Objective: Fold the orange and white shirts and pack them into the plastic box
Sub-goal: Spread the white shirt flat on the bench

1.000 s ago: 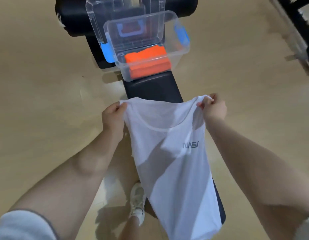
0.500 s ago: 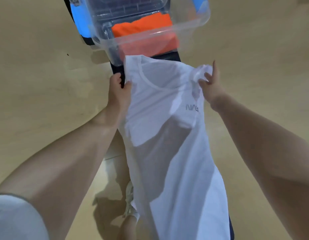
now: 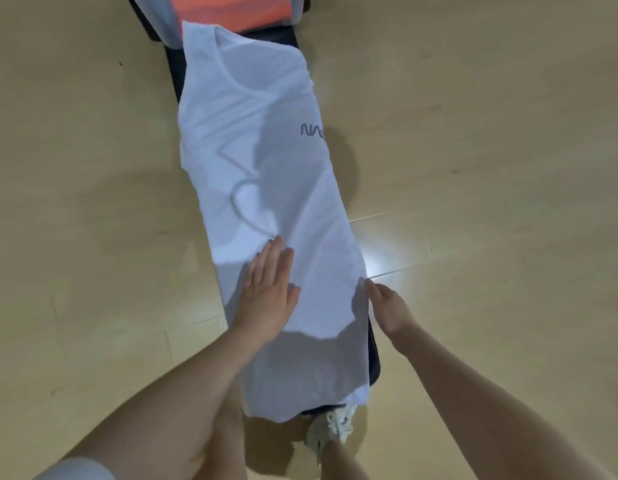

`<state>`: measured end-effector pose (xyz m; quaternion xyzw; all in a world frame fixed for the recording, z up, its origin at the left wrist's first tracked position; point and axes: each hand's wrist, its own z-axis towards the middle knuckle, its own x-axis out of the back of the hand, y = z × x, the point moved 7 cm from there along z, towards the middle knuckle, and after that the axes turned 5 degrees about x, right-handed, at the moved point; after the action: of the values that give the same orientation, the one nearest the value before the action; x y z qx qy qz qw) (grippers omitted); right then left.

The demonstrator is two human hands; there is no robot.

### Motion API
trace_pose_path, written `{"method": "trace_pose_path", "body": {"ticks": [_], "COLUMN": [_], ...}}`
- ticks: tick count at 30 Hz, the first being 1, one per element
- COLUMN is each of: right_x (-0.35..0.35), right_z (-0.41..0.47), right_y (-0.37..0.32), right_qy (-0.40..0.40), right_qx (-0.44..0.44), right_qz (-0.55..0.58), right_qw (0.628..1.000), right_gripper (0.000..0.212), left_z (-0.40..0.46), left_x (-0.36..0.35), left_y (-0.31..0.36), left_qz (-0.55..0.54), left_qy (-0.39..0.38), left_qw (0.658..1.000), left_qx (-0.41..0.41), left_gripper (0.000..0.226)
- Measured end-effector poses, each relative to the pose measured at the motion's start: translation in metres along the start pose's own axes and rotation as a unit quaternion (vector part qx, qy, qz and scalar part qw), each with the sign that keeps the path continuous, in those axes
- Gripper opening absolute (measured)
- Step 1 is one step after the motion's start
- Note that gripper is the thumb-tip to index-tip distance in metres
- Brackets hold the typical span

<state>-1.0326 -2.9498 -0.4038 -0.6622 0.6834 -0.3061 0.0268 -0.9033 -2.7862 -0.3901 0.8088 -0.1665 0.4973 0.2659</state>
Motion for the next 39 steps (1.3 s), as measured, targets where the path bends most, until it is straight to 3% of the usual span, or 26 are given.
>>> {"method": "trace_pose_path", "body": {"ticks": [2,6,8,12,16,18,21,23,25,28,31,32,34,36,39], "right_x": [-0.012,-0.022,-0.034,-0.049,-0.086,-0.099,-0.093,-0.082,-0.070,-0.053,-0.037,-0.034,-0.033,-0.036,-0.051], "right_z": [-0.023,-0.065,-0.079,-0.088,-0.089,-0.089,-0.097,-0.100,-0.104,-0.110,-0.114,-0.114,-0.111,-0.103,-0.081], "right_y": [0.024,0.065,0.087,0.115,0.132,0.137,0.135,0.137,0.139,0.141,0.150,0.154,0.167,0.177,0.177], "right_qy": [0.011,0.109,0.089,0.093,0.100,0.093,0.081,0.081,0.081,0.107,0.167,0.188,0.229,0.253,0.182], "right_qx": [0.019,0.054,0.037,-0.025,-0.150,-0.162,-0.096,-0.054,-0.047,-0.065,-0.077,-0.084,-0.120,-0.164,-0.156], "right_qz": [0.012,-0.033,-0.015,0.154,0.310,0.314,0.253,0.269,0.352,0.512,0.578,0.589,0.611,0.618,0.622], "right_qw": [1.000,0.992,0.995,0.983,0.934,0.931,0.959,0.958,0.931,0.850,0.795,0.782,0.749,0.726,0.746], "right_gripper": [0.041,0.039,0.037,0.044,0.046,0.041,0.027,0.020,0.012,0.006,0.016,0.023,0.031,0.032,0.038], "left_z": [-0.033,-0.088,-0.118,-0.151,-0.150,-0.149,-0.154,-0.162,-0.174,-0.193,-0.210,-0.213,-0.219,-0.225,-0.224], "left_x": [-0.016,-0.043,-0.058,-0.083,-0.081,-0.080,-0.076,-0.076,-0.074,-0.076,-0.094,-0.100,-0.113,-0.139,-0.166], "left_y": [0.006,0.006,0.010,0.023,0.028,0.024,0.021,0.021,0.022,0.015,0.005,0.004,0.001,-0.001,-0.003], "left_qz": [0.001,-0.037,-0.053,-0.027,-0.042,-0.082,-0.212,-0.294,-0.354,-0.377,-0.403,-0.447,-0.562,-0.629,-0.705], "left_qy": [0.004,-0.012,-0.030,-0.130,-0.113,-0.100,-0.074,-0.067,-0.034,0.043,0.080,0.095,0.113,0.052,-0.022], "left_qw": [1.000,0.994,0.991,0.982,0.982,0.983,0.966,0.943,0.921,0.894,0.834,0.796,0.666,0.516,0.371], "left_qx": [0.017,0.100,0.121,0.134,0.142,0.128,0.128,0.139,0.156,0.240,0.369,0.396,0.477,0.579,0.605], "left_gripper": [0.053,0.054,0.058,0.062,0.059,0.056,0.053,0.054,0.053,0.055,0.061,0.060,0.046,0.045,0.060]}}
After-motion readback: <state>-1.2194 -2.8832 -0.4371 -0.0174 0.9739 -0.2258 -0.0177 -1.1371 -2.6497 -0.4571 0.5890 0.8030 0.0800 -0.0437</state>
